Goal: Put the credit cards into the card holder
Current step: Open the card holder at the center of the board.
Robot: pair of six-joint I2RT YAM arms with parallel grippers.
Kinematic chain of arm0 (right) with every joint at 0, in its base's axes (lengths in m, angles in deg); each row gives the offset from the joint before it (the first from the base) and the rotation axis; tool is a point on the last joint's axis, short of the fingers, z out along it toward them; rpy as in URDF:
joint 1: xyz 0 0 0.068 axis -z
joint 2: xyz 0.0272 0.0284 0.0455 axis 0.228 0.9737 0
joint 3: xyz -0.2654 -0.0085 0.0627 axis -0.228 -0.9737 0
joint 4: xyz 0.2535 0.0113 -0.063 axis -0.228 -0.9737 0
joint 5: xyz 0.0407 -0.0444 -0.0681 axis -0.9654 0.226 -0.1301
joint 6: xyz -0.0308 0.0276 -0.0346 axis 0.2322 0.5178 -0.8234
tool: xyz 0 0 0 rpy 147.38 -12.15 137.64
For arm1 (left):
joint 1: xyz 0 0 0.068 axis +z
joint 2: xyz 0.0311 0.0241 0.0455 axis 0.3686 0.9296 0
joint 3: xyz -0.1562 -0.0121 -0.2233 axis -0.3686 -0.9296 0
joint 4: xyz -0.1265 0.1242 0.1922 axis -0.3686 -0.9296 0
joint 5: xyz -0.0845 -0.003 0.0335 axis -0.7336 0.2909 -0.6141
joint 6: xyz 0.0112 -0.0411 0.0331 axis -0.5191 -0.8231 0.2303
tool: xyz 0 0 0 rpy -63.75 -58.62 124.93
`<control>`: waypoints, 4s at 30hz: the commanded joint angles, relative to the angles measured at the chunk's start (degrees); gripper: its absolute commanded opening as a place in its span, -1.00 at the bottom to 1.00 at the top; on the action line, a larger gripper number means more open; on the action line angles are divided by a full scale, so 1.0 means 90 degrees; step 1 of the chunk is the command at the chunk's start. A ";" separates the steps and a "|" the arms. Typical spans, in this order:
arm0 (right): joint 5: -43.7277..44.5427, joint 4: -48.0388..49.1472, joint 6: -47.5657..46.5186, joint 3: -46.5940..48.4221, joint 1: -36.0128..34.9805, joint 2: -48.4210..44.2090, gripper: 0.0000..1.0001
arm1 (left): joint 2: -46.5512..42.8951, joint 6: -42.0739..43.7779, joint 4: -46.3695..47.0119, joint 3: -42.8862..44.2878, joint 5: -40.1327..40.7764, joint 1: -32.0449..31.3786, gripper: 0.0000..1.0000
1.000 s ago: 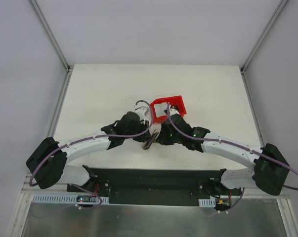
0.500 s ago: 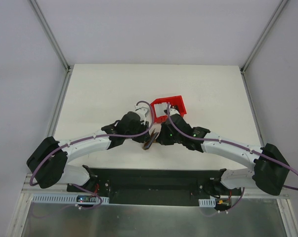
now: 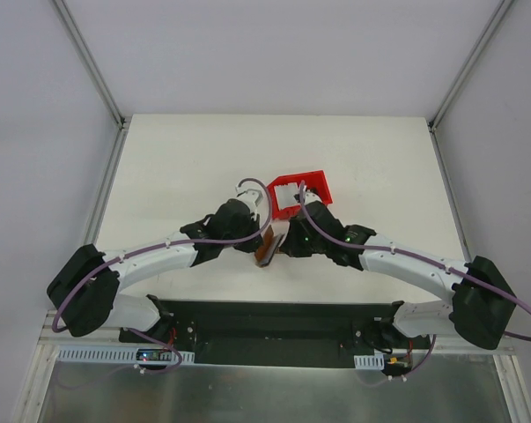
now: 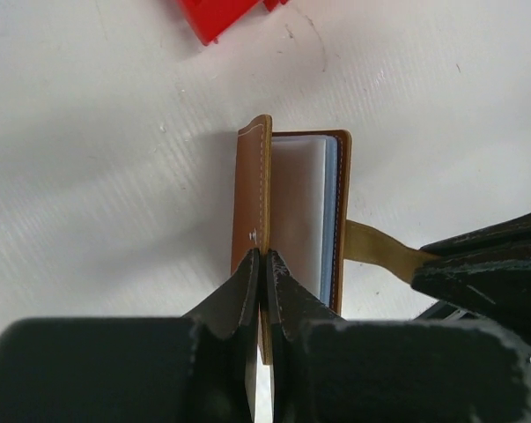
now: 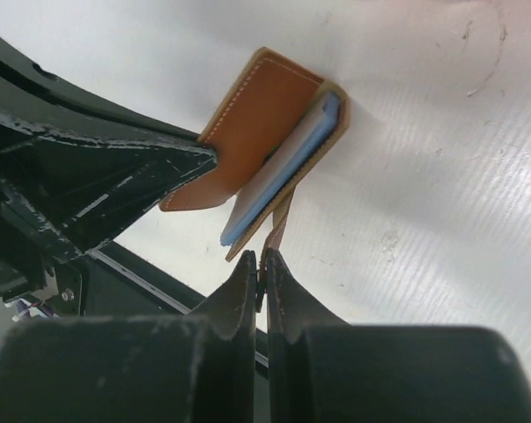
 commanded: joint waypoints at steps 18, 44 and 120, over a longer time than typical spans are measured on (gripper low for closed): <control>-0.0498 -0.2161 -0.0407 0.0590 0.0845 0.0192 -0.99 | -0.1104 -0.2474 -0.1294 -0.0644 0.0893 -0.0048 -1.00; -0.0144 -0.1165 -0.0740 -0.0282 0.1657 0.1324 -0.90 | -0.1016 -0.2132 0.0083 -0.1347 -0.0219 -0.0068 -0.87; -0.0505 -0.1487 -0.0906 0.0001 0.1647 0.1394 -0.78 | -0.1065 -0.2230 0.0425 -0.1211 -0.0141 0.0108 -1.00</control>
